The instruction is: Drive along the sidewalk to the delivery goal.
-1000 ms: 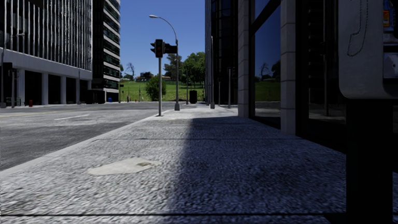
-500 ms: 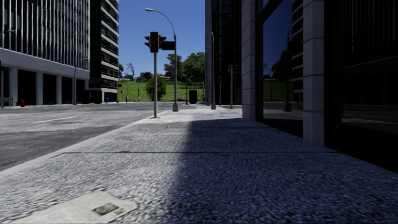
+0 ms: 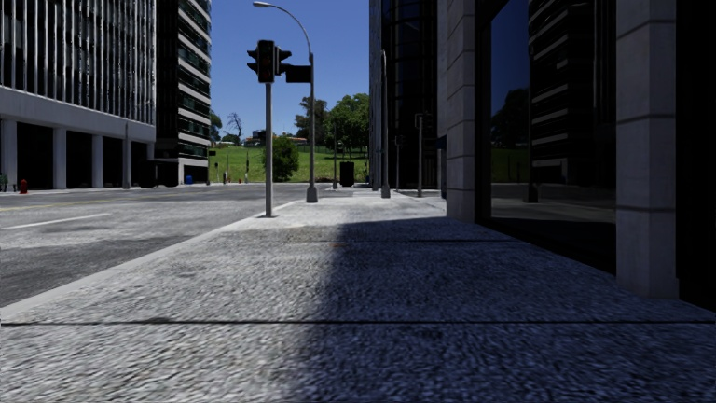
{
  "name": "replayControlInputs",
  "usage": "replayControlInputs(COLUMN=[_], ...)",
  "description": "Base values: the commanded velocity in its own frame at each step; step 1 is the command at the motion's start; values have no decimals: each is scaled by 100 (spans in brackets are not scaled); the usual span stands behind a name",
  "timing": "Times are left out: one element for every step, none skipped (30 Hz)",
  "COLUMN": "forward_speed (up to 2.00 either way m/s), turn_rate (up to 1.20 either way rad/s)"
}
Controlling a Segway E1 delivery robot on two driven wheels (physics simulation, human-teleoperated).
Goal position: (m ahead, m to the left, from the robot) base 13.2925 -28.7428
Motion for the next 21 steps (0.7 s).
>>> replayControlInputs(forward_speed=[200,200,200,200,200,200,200,200,200,200,200,200,200,200,200,200,200,200,200,200,200], turn_rate=[0,0,0,0,0,0,0,0,0,0,0,0,0,0,0,0,0,0,0,0,0])
